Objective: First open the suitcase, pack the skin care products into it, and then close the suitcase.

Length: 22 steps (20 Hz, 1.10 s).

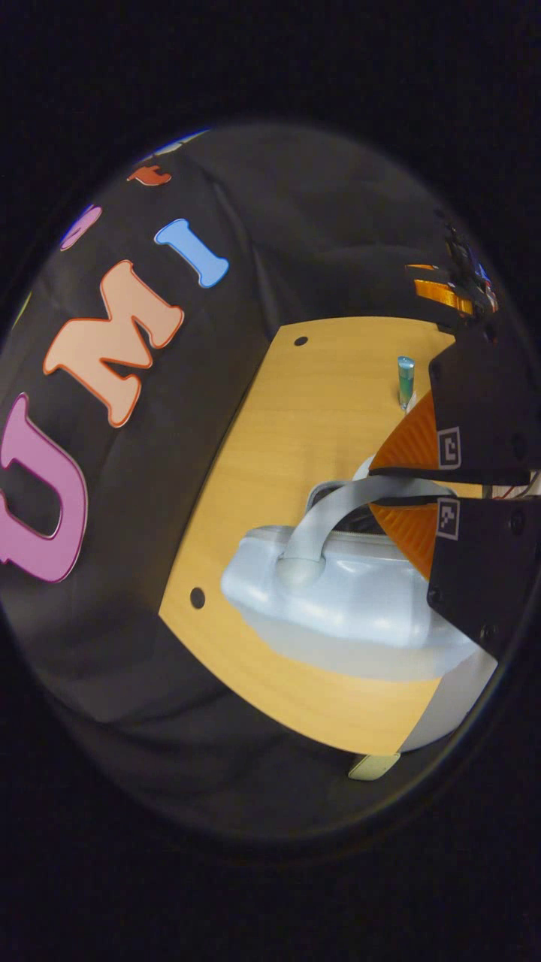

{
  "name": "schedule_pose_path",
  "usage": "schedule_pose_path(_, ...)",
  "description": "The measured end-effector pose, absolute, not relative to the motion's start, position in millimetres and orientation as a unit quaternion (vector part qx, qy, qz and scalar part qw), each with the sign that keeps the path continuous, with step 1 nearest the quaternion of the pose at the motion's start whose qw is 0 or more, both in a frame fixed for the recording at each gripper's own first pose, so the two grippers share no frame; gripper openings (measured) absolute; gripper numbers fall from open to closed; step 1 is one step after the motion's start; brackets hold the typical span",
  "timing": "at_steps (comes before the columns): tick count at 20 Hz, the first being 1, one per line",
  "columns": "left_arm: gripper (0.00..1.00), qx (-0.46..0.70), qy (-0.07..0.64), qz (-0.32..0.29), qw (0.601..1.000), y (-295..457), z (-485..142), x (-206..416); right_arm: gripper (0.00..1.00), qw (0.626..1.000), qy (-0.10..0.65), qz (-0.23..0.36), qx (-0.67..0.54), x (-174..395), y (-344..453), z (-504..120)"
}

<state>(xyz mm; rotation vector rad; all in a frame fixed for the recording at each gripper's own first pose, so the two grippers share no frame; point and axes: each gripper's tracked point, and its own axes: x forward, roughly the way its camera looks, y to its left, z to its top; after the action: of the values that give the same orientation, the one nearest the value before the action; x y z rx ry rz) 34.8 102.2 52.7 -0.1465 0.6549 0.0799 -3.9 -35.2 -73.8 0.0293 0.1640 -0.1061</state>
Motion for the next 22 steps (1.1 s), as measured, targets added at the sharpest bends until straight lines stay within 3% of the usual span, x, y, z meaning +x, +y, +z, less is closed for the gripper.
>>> schedule_pose_path(11,0.00,-0.104,0.276,0.132,0.946,261.4,87.7,-29.4,0.99,0.996,0.087,-0.029,0.012,6.7,24.1,-66.9)
schedule_pose_path(22,0.00,-0.146,0.311,0.245,0.907,419.2,0.1,-84.4,0.99,0.994,0.098,-0.046,-0.006,-2.2,60.8,-72.4)
